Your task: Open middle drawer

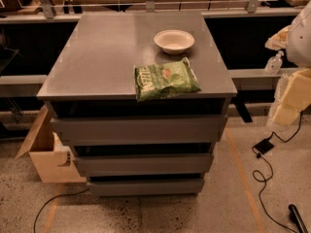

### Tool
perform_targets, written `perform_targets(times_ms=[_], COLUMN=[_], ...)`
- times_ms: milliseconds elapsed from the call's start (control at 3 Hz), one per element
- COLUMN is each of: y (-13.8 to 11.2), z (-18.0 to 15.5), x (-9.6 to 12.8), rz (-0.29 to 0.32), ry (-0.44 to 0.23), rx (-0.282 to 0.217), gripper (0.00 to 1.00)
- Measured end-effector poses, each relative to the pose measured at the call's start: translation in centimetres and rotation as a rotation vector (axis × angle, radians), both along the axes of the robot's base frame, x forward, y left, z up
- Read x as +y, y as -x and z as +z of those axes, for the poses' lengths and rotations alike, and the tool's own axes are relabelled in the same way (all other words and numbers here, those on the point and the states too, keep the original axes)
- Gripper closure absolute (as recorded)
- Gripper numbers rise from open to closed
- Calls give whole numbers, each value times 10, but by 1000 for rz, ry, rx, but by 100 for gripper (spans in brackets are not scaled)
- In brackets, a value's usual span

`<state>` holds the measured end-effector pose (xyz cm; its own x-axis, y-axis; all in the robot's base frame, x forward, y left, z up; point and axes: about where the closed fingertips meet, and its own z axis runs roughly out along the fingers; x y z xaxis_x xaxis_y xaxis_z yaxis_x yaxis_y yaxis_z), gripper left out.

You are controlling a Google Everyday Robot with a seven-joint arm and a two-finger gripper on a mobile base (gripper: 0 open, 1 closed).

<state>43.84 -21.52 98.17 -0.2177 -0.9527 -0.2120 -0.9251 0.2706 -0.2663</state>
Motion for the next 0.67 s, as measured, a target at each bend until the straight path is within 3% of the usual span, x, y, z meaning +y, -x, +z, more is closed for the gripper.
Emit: perform_targets(times_ms=[667], y=[19], z=[-16], x=[9], rz=[33], ry=[6], rx=[-6], gripper=[0])
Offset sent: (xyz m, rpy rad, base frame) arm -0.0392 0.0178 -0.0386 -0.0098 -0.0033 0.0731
